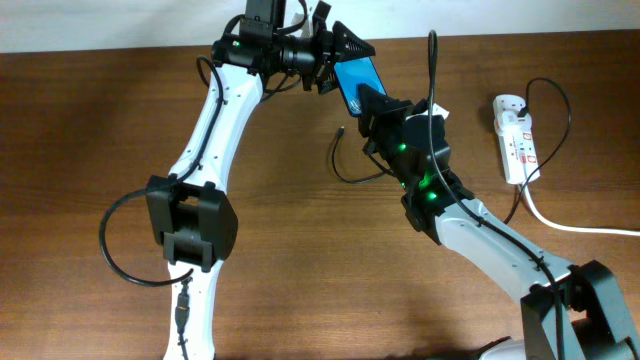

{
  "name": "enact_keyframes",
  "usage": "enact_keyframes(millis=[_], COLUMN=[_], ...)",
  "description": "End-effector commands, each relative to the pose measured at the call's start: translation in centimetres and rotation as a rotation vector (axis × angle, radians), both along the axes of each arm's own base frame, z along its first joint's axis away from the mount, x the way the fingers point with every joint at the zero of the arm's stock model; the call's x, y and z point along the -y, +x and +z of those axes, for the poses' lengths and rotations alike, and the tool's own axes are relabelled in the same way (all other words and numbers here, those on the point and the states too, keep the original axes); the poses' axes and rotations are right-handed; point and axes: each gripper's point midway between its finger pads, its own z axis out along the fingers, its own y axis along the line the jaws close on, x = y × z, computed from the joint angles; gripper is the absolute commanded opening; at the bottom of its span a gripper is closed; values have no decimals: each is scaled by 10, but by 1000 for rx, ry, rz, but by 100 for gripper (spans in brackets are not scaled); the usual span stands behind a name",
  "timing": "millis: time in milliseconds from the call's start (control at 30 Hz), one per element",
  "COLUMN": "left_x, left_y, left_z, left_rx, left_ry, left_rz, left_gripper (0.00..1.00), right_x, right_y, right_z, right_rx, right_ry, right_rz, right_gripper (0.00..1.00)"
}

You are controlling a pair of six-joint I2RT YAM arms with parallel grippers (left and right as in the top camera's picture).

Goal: Plug charger to phone and switch on socket

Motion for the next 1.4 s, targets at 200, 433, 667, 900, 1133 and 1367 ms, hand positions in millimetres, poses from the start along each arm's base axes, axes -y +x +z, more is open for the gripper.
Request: enact_keyframes(millis=[200,433,667,900,1133,1367], left_x=[6,6,6,6,10,9], left_y=[-5,-5,-5,-5,-7,-6], left_z=[14,14,14,14,13,12], left_rx=[34,34,34,34,35,35], left_ry=[-15,-15,-15,-15,-10,-5], left_rz=[-17,-18,-18,-19,-21,-15], left_gripper=[68,69,68,63,34,0], right_x=[-21,-22,-28,-28,-26,-26], right_y=[-9,-10,-13,-13,-12,-12], right_z=[8,6,4,3,3,3], right_rx=[21,17,7,6,6,6], right_ry=[7,3,-2,-5,-6,-6], right_rz=[79,82,99,99,92,91], right_gripper=[4,4,4,4,4,4])
